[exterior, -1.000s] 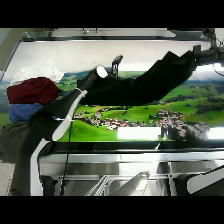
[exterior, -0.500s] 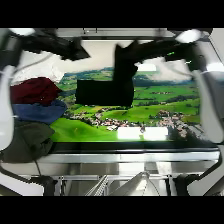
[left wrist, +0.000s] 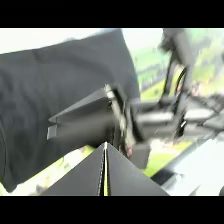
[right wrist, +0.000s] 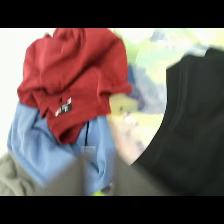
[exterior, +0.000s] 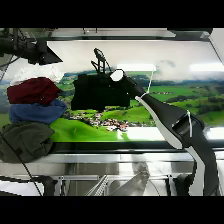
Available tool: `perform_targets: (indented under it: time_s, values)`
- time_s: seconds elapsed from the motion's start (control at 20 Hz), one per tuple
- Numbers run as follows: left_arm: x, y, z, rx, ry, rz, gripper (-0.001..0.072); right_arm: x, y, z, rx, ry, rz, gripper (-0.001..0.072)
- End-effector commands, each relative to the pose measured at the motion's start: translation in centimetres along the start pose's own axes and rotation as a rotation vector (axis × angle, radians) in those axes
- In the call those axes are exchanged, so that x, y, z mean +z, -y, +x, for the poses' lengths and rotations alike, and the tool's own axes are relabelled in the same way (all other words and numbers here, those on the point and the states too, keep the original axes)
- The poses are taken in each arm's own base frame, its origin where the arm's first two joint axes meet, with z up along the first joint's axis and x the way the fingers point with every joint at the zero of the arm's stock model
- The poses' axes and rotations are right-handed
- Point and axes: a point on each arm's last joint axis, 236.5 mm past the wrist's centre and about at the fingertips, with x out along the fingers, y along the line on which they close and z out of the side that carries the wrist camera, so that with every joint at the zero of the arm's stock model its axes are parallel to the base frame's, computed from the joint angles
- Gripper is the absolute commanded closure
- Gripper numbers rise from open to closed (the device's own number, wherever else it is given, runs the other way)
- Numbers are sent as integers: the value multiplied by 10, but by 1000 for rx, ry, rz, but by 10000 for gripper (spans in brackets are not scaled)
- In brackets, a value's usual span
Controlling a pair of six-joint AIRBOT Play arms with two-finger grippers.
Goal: Fold the shirts.
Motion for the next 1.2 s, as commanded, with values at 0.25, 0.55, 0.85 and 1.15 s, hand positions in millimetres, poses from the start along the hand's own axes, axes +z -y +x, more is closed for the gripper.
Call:
perform_targets:
  time_s: [0.25, 0.55, 0.85, 1.15]
  values:
    - [-17, -24, -7, 1, -37, -4, 687, 74, 59, -168, -153, -101, 1, 693]
    - [-18, -23, -10, 0, -43, -3, 687, 25, 179, -244, -466, -301, 268, 7]
    - [-18, -22, -10, -1, -45, -38, 687, -41, 231, -192, -472, -446, 348, 7]
    - [-18, -22, -10, 0, -45, -59, 688, -46, 221, -157, -312, -419, 373, 6]
